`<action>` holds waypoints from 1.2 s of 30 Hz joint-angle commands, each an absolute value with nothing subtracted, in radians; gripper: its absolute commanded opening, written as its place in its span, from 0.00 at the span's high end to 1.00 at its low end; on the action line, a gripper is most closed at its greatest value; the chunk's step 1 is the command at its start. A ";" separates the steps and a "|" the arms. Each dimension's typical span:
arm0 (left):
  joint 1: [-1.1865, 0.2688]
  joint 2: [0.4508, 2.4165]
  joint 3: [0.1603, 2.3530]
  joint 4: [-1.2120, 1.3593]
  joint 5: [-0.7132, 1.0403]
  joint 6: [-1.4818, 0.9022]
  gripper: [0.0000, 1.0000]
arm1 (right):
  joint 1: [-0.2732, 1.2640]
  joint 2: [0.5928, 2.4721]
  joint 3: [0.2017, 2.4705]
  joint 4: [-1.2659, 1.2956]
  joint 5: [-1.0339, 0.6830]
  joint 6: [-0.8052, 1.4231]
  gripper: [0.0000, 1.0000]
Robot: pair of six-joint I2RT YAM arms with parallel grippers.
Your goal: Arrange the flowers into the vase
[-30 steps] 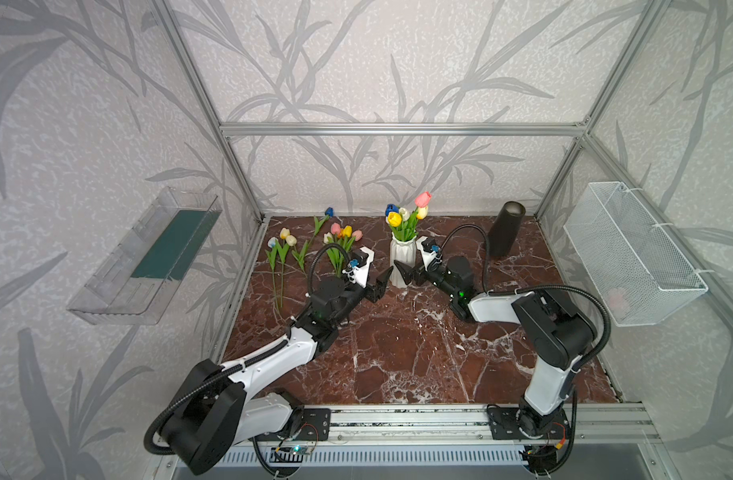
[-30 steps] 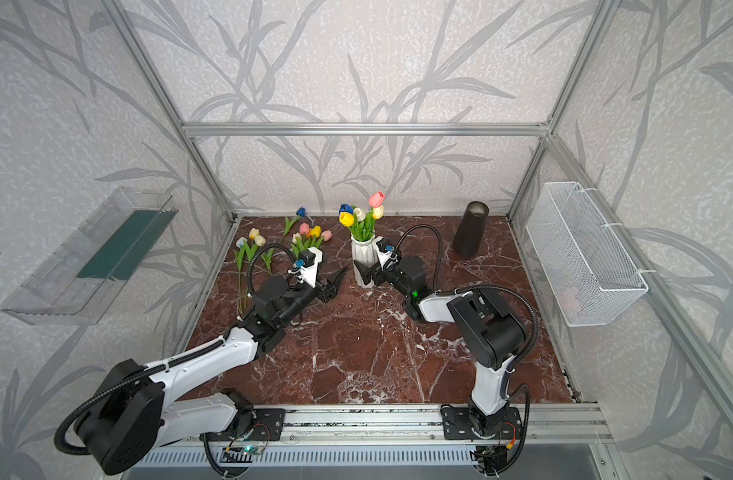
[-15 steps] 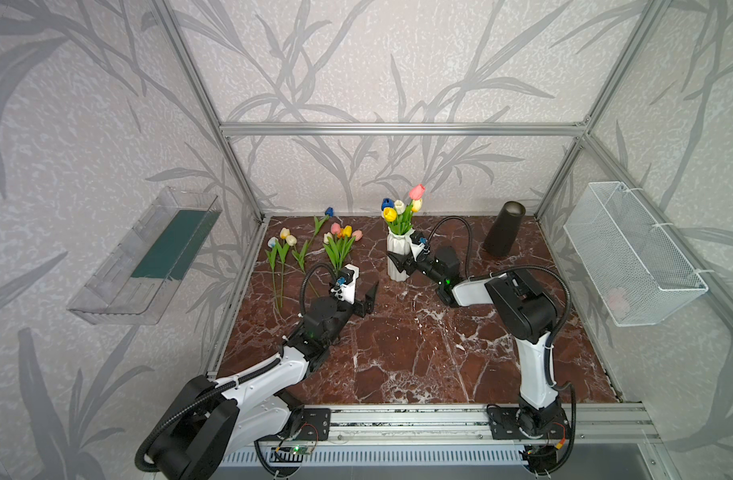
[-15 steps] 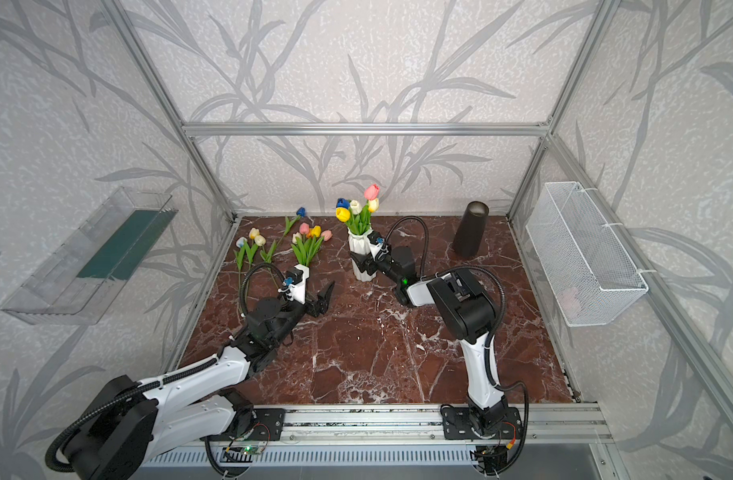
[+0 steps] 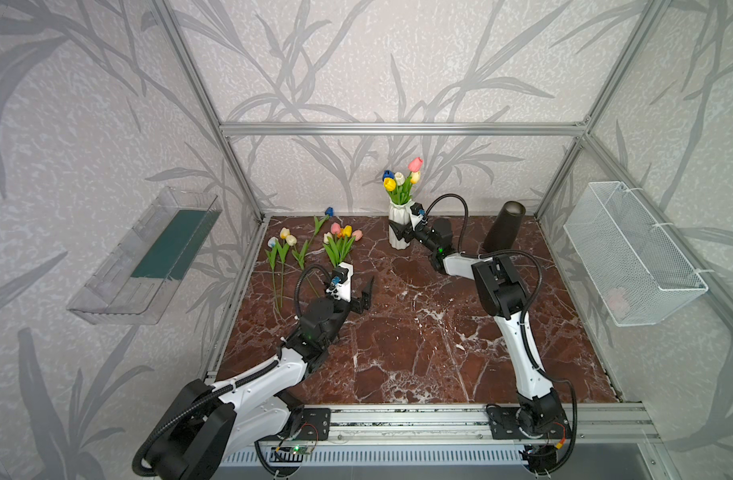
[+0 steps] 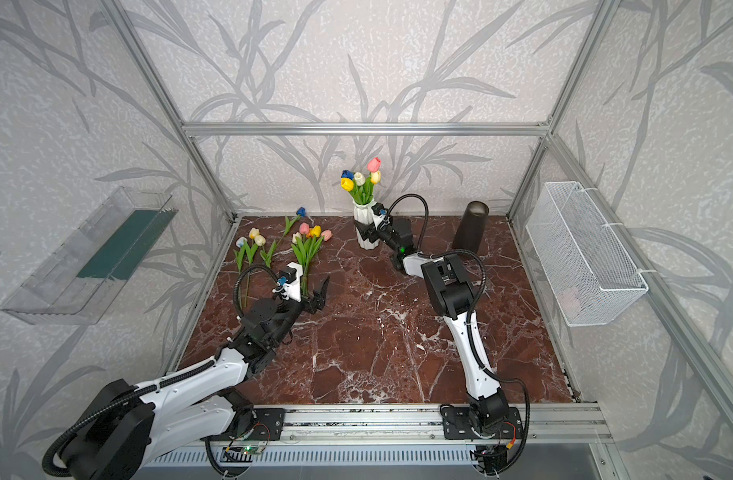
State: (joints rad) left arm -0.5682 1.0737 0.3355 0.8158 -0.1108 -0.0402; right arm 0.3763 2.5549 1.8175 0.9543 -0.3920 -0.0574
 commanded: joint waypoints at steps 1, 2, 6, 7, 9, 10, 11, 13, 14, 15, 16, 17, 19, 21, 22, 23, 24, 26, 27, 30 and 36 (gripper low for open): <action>-0.564 1.070 0.334 0.834 -0.131 -0.019 0.19 | 0.363 2.634 1.978 0.908 -0.393 -0.089 0.57; -0.564 1.073 0.339 0.834 -0.127 -0.016 0.19 | 0.362 2.656 2.013 0.896 -0.393 -0.093 0.57; -0.564 1.083 0.352 0.834 -0.122 -0.012 0.19 | 0.362 2.695 2.089 0.849 -0.399 -0.097 0.46; -0.564 1.084 0.354 0.836 -0.122 -0.012 0.19 | 0.361 2.698 2.099 0.841 -0.399 -0.095 0.41; -0.563 1.090 0.359 0.838 -0.117 -0.005 0.19 | 0.361 2.698 2.107 0.828 -0.396 -0.092 0.16; -0.564 1.094 0.362 0.837 -0.113 -0.002 0.19 | 0.362 2.694 2.099 0.835 -0.396 -0.094 0.08; -0.563 1.097 0.366 0.834 -0.111 0.000 0.19 | 0.361 2.687 2.089 0.841 -0.398 -0.092 0.04; -0.563 1.099 0.376 0.830 -0.105 0.000 0.19 | 0.358 2.662 2.061 0.843 -0.402 -0.085 0.01; -0.562 1.100 0.377 0.831 -0.102 0.000 0.19 | 0.356 2.647 2.043 0.849 -0.403 -0.081 0.01; -0.563 1.099 0.380 0.833 -0.101 0.000 0.19 | 0.354 2.627 2.017 0.857 -0.405 -0.071 0.01; -0.562 1.100 0.384 0.834 -0.101 -0.001 0.19 | 0.351 2.605 1.985 0.871 -0.407 -0.062 0.01; -0.562 1.100 0.386 0.834 -0.100 -0.003 0.19 | 0.349 2.584 1.952 0.889 -0.406 -0.057 0.01; -0.561 1.100 0.392 0.843 -0.098 -0.010 0.18 | 0.347 2.523 1.856 0.928 -0.377 -0.056 0.01; -0.560 1.102 0.391 0.860 -0.094 -0.017 0.17 | 0.344 2.453 1.765 0.938 -0.361 -0.053 0.01; -0.560 1.103 0.395 0.864 -0.093 -0.018 0.17 | 0.344 2.413 1.716 0.934 -0.354 -0.055 0.01; -0.558 1.102 0.398 0.861 -0.092 -0.018 0.17 | 0.342 2.379 1.676 0.926 -0.339 -0.055 0.01; -0.558 1.100 0.401 0.859 -0.091 -0.017 0.17 | 0.342 2.341 1.623 0.922 -0.323 -0.058 0.01; -0.557 1.097 0.404 0.863 -0.090 -0.015 0.17 | 0.342 2.252 1.507 0.937 -0.275 -0.058 0.01; -0.555 1.097 0.406 0.865 -0.091 -0.014 0.15 | 0.341 2.194 1.431 0.954 -0.253 -0.054 0.01; -0.549 1.097 0.448 0.820 -0.096 -0.028 0.11 | 0.338 1.947 1.211 0.907 -0.158 -0.006 0.01; -0.536 1.142 0.640 0.567 0.037 -0.065 0.01 | 0.210 1.576 1.157 0.307 -0.034 0.112 0.01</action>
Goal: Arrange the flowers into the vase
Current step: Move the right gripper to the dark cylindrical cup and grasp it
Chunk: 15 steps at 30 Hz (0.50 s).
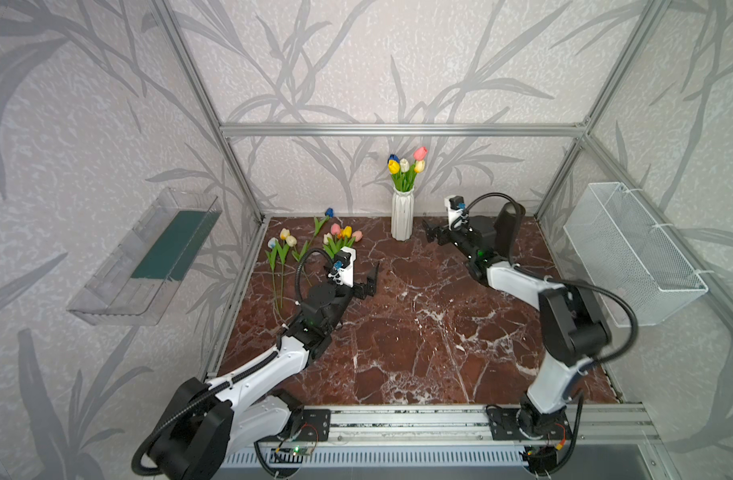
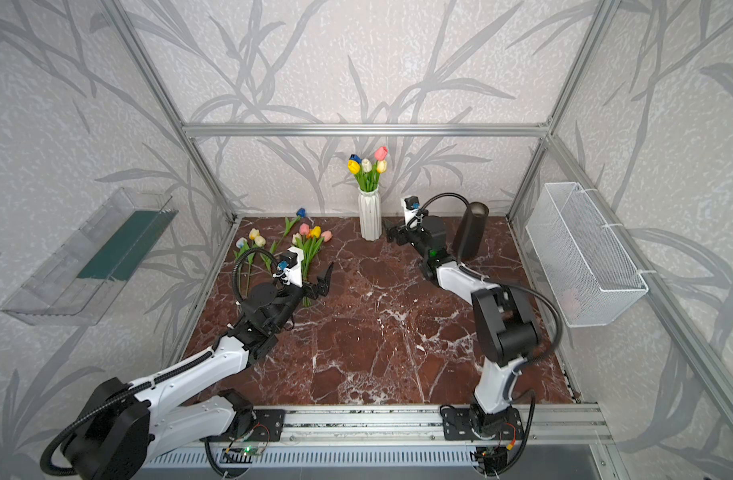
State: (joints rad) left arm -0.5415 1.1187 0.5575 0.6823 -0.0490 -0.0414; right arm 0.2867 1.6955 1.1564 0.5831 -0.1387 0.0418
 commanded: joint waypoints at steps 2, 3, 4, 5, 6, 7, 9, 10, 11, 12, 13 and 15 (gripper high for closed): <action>-0.535 1.176 0.701 0.498 0.092 -0.053 0.01 | 0.135 1.526 1.187 0.155 -0.041 0.151 0.01; -0.535 1.195 0.733 0.456 0.113 -0.045 0.01 | 0.095 1.511 1.208 0.075 -0.038 0.164 0.00; -0.537 1.210 0.756 0.429 0.119 -0.044 0.01 | 0.067 1.501 1.221 0.028 -0.026 0.166 0.01; -0.536 1.228 0.778 0.402 0.122 -0.050 0.00 | 0.040 1.499 1.229 0.000 -0.015 0.163 0.01; -0.537 1.241 0.793 0.385 0.137 -0.044 0.00 | 0.011 1.506 1.240 -0.020 -0.016 0.163 0.01; -0.536 1.248 0.798 0.383 0.146 -0.040 0.00 | -0.012 1.520 1.255 -0.040 -0.024 0.166 0.01; -0.537 1.260 0.790 0.410 0.156 -0.044 0.01 | -0.059 1.570 1.308 -0.092 -0.046 0.164 0.01; -0.537 1.262 0.782 0.428 0.161 -0.044 0.01 | -0.073 1.595 1.328 -0.106 -0.052 0.154 0.01; -0.536 1.265 0.773 0.445 0.164 -0.048 0.00 | -0.084 1.623 1.349 -0.121 -0.056 0.138 0.01; -0.536 1.270 0.771 0.454 0.164 -0.050 0.00 | -0.090 1.651 1.368 -0.130 -0.068 0.113 0.01; -0.536 1.275 0.772 0.453 0.162 -0.049 0.01 | -0.093 1.676 1.388 -0.138 -0.074 0.088 0.01; -0.535 1.280 0.771 0.446 0.164 -0.048 0.01 | -0.096 1.734 1.429 -0.155 -0.059 0.065 0.01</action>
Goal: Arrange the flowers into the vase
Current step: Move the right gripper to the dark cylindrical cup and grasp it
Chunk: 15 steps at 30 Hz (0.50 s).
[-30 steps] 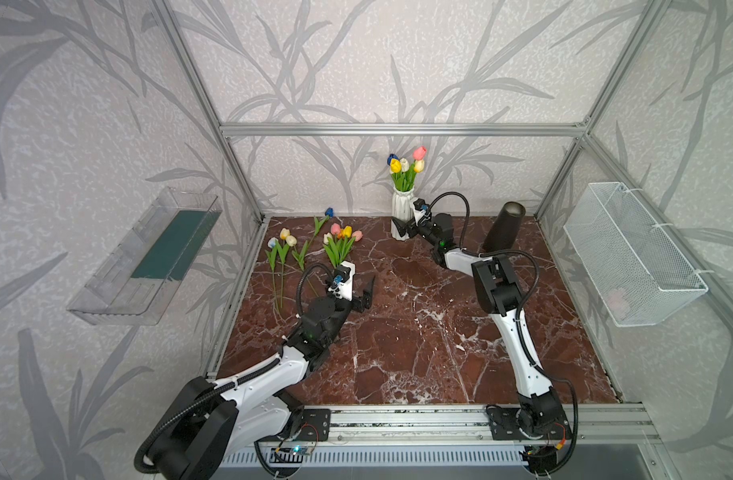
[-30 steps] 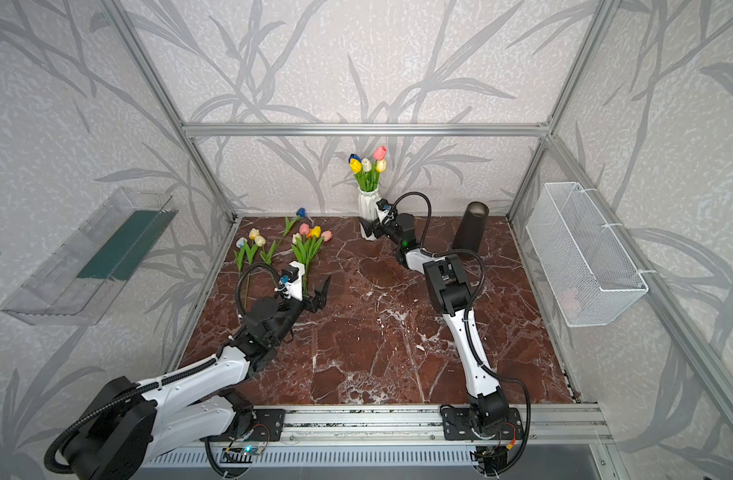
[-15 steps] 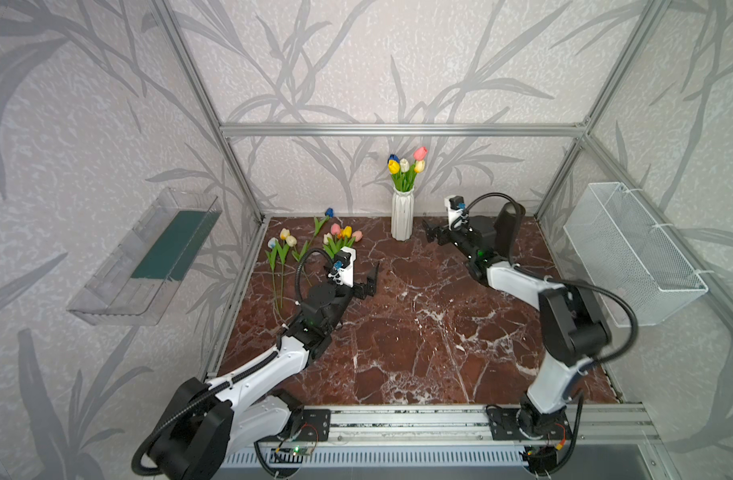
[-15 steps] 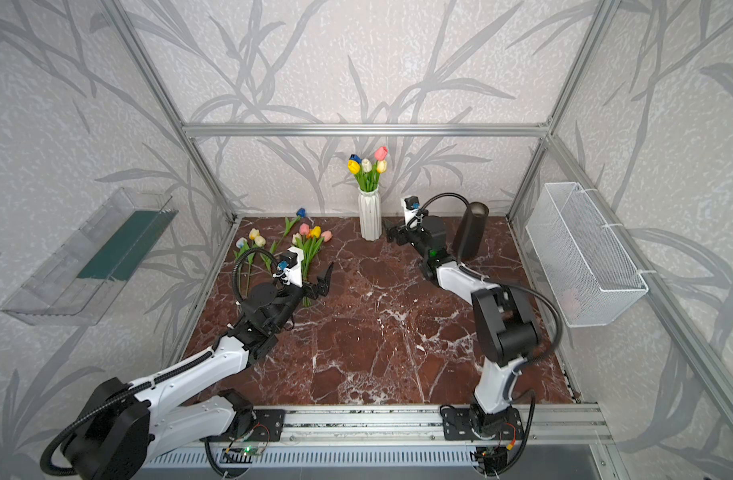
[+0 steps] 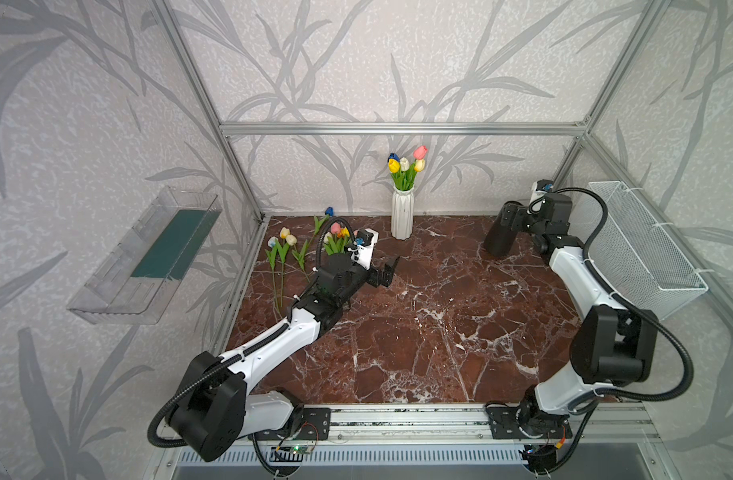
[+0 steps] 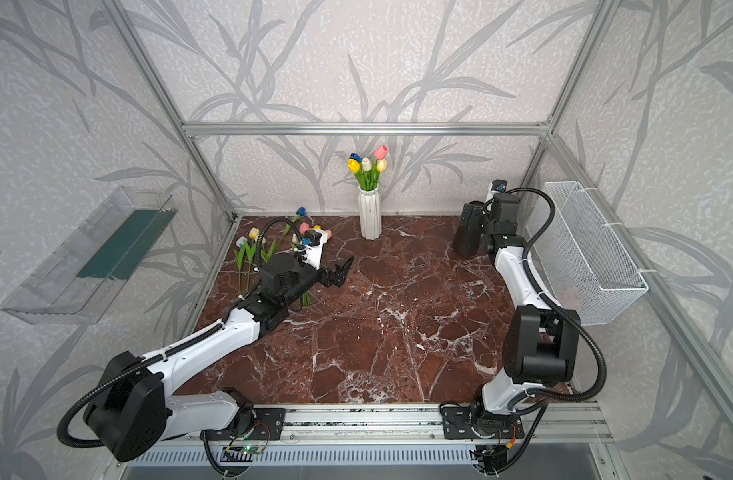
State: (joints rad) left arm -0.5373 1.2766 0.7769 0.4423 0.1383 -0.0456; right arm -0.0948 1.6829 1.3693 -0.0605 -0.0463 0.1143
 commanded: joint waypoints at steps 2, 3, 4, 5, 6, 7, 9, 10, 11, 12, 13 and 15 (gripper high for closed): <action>-0.535 1.282 0.766 0.448 0.170 -0.049 0.01 | -0.100 1.777 1.456 -0.144 -0.075 0.057 0.01; -0.535 1.284 0.763 0.449 0.169 -0.050 0.01 | -0.099 1.796 1.469 -0.138 -0.075 0.052 0.01; -0.535 1.285 0.761 0.449 0.168 -0.049 0.01 | -0.100 1.810 1.478 -0.130 -0.064 0.053 0.01; -0.535 1.285 0.761 0.448 0.167 -0.048 0.01 | -0.100 1.823 1.480 -0.113 -0.044 0.059 0.01; -0.535 1.287 0.759 0.449 0.167 -0.048 0.01 | -0.100 1.838 1.483 -0.093 -0.021 0.064 0.01; -0.536 1.289 0.760 0.449 0.162 -0.047 0.01 | -0.100 1.851 1.485 -0.074 0.001 0.075 0.01; -0.535 1.293 0.765 0.444 0.160 -0.045 0.01 | -0.099 1.880 1.492 -0.035 0.048 0.096 0.01; -0.536 1.292 0.768 0.438 0.163 -0.042 0.01 | -0.100 1.893 1.498 -0.023 0.058 0.099 0.01; -0.535 1.291 0.770 0.436 0.166 -0.040 0.01 | -0.100 1.904 1.504 -0.008 0.063 0.099 0.01; -0.537 1.290 0.769 0.438 0.167 -0.040 0.00 | -0.101 1.919 1.508 0.016 0.058 0.096 0.01; -0.536 1.287 0.768 0.440 0.163 -0.040 0.01 | -0.101 1.933 1.514 0.031 0.053 0.095 0.01; -0.536 1.285 0.766 0.442 0.152 -0.038 0.01 | -0.102 1.974 1.551 0.032 0.041 0.086 0.01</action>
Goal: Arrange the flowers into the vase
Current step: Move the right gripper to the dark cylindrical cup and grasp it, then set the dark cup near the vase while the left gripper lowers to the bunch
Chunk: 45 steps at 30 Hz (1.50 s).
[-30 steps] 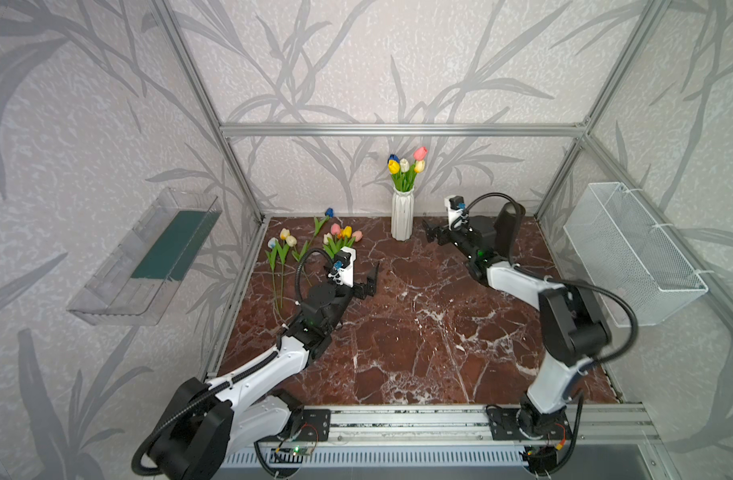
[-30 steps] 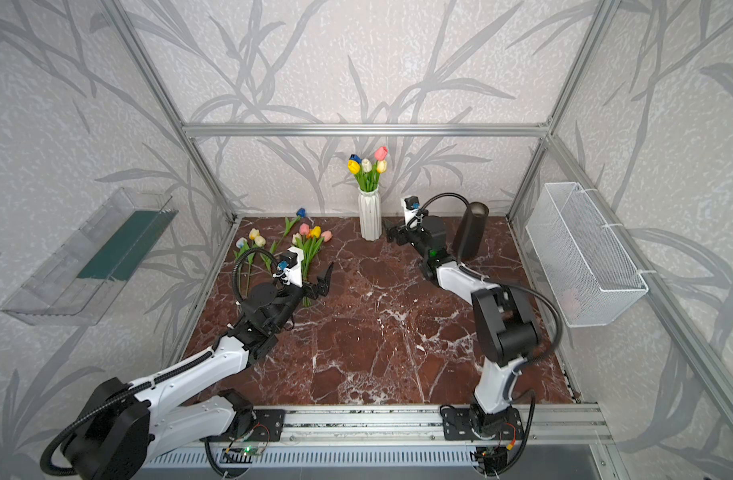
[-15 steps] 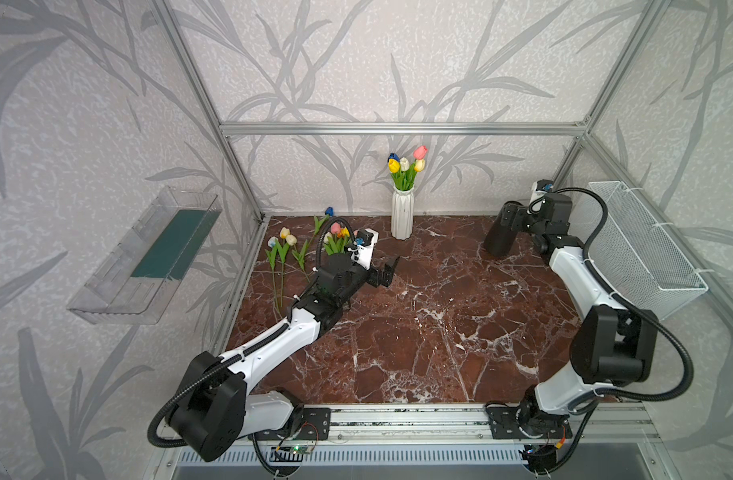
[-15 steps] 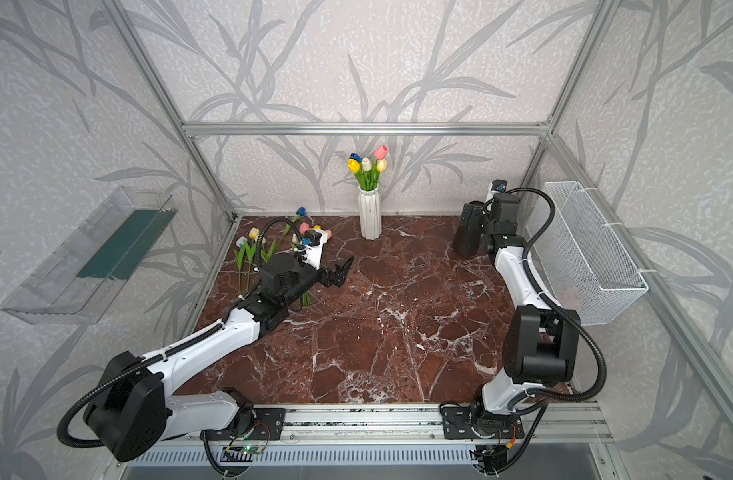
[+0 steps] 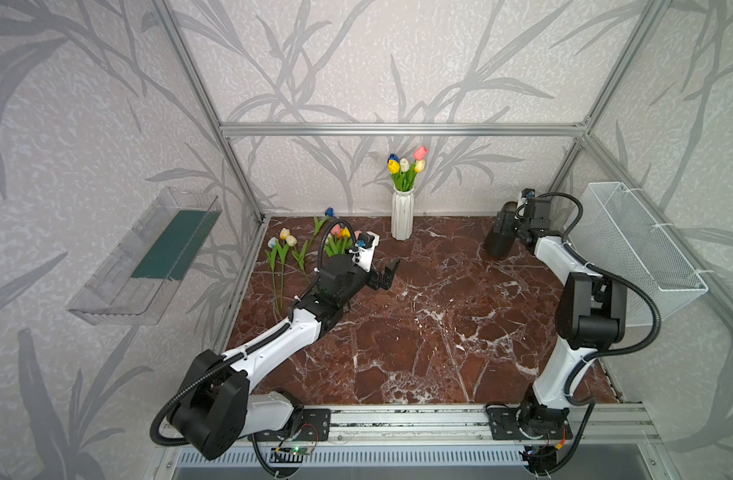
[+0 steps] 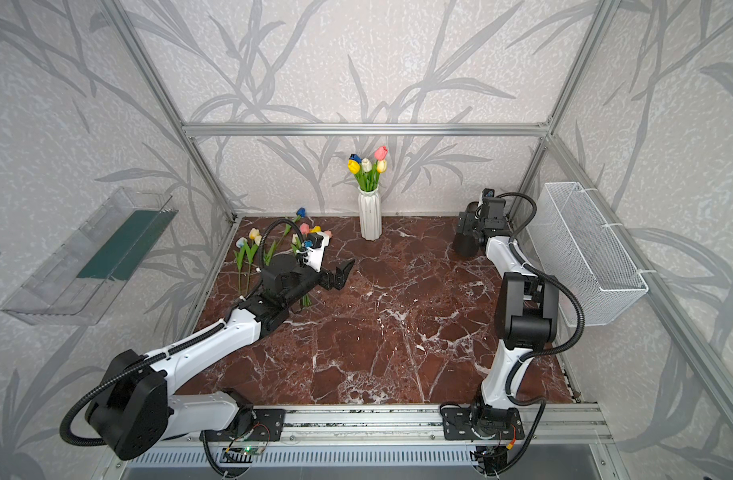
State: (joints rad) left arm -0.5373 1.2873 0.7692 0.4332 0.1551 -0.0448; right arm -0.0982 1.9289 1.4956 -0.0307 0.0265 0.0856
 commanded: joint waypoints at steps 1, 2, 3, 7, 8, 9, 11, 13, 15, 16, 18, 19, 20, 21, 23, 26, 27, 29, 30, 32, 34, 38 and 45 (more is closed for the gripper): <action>-0.536 1.284 0.766 0.440 0.149 -0.038 0.01 | -0.102 1.990 1.563 0.036 0.037 0.082 0.01; -0.535 1.281 0.766 0.438 0.148 -0.037 0.01 | -0.103 2.006 1.573 0.044 0.038 0.080 0.01; -0.537 1.278 0.764 0.436 0.152 -0.035 0.00 | -0.103 2.021 1.582 0.057 0.029 0.076 0.01; -0.537 1.265 0.758 0.436 0.144 -0.035 0.01 | -0.104 2.075 1.624 0.065 0.001 0.056 0.00; -0.535 1.263 0.751 0.445 0.136 -0.036 0.01 | -0.104 2.084 1.635 0.057 0.009 0.055 0.03; -0.535 1.260 0.745 0.452 0.132 -0.040 0.00 | -0.104 2.085 1.627 0.074 0.013 0.055 0.06; -0.536 1.254 0.745 0.452 0.126 -0.040 0.01 | -0.104 2.075 1.593 0.119 0.012 0.055 0.12; -0.535 1.251 0.742 0.451 0.122 -0.040 0.01 | -0.104 2.063 1.570 0.142 0.009 0.055 0.18; -0.536 1.245 0.735 0.457 0.112 -0.040 0.01 | -0.104 2.050 1.539 0.173 0.007 0.052 0.26; -0.536 1.243 0.731 0.464 0.109 -0.040 0.00 | -0.104 2.044 1.526 0.181 0.007 0.049 0.29; -0.535 1.238 0.720 0.477 0.103 -0.040 0.00 | -0.104 2.030 1.503 0.200 0.002 0.039 0.36; -0.536 1.236 0.717 0.479 0.099 -0.040 0.01 | -0.104 2.024 1.495 0.204 0.000 0.038 0.38; -0.536 1.233 0.716 0.479 0.096 -0.040 0.01 | -0.104 2.017 1.485 0.210 -0.008 0.034 0.40; -0.535 1.232 0.712 0.481 0.090 -0.038 0.00 | -0.104 2.009 1.476 0.215 -0.018 0.029 0.43; -0.536 1.227 0.699 0.494 0.077 -0.038 0.01 | -0.104 1.992 1.454 0.229 -0.038 0.024 0.47; -0.535 1.218 0.675 0.526 0.031 -0.051 0.01 | -0.104 1.961 1.419 0.237 -0.091 0.028 0.56; -0.535 1.216 0.668 0.530 0.005 -0.057 0.01 | -0.103 1.939 1.403 0.247 -0.129 0.031 0.60; -0.531 1.215 0.659 0.531 -0.043 -0.065 0.00 | -0.093 1.889 1.348 0.284 -0.189 0.036 0.64; -0.524 1.215 0.658 0.525 -0.067 -0.072 0.01 | -0.083 1.858 1.316 0.310 -0.225 0.037 0.66; -0.503 1.216 0.662 0.497 -0.097 -0.097 0.01 | -0.051 1.794 1.254 0.352 -0.294 0.028 0.68; -0.466 1.222 0.674 0.453 -0.108 -0.147 0.01 | 0.000 1.723 1.188 0.404 -0.357 0.001 0.68; -0.361 1.244 0.707 0.349 -0.106 -0.262 0.06 | 0.140 1.593 1.042 0.550 -0.477 -0.054 0.69; -0.253 1.288 0.758 0.185 -0.152 -0.330 0.14 | 0.390 1.602 0.931 0.844 -0.581 -0.088 0.69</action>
State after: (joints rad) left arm -0.2810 1.2694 0.7113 0.2848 -0.1291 -0.2604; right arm 0.3534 1.6367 0.9070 0.5507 -0.5049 -0.0463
